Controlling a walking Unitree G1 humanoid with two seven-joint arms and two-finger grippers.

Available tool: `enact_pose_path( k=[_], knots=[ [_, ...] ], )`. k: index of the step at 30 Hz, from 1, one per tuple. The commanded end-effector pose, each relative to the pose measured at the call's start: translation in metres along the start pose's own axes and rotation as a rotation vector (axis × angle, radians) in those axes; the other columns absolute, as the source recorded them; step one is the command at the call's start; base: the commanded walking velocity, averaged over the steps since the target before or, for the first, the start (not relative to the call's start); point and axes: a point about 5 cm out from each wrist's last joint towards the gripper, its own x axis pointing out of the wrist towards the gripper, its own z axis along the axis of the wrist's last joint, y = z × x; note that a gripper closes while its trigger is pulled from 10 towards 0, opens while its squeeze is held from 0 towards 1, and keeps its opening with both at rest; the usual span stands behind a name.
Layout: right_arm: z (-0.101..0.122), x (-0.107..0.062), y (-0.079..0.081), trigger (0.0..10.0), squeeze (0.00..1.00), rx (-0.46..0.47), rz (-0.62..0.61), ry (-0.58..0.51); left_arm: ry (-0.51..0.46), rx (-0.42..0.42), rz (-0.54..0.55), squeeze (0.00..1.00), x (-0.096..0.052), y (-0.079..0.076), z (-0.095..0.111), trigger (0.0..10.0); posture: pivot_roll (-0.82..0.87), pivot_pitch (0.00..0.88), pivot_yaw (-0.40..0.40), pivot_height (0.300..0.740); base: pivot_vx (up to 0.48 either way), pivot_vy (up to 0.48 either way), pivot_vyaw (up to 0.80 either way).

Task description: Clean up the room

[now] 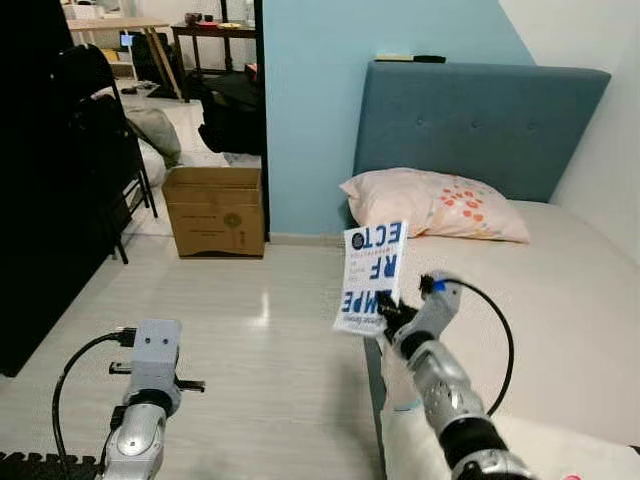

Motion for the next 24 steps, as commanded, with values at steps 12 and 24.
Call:
enact_pose_path(
  k=[12, 24],
  knots=[
    [-0.024, -0.006, -0.008, 10.0, 0.00, -0.247, -0.075, 0.152, -0.001, 0.014, -0.041, 0.00, 0.002, -0.003, 0.004, 10.0, 0.06, 0.017, -0.072, 0.740, 0.000, 0.000, 0.00],
    [-0.044, -0.013, -0.003, 10.0, 0.00, -0.327, -0.042, 0.218, -0.023, -0.005, -0.027, 0.00, -0.001, -0.009, 0.008, 10.0, 0.07, 0.020, -0.133, 0.740, 0.000, 0.000, 0.00]
  ],
)
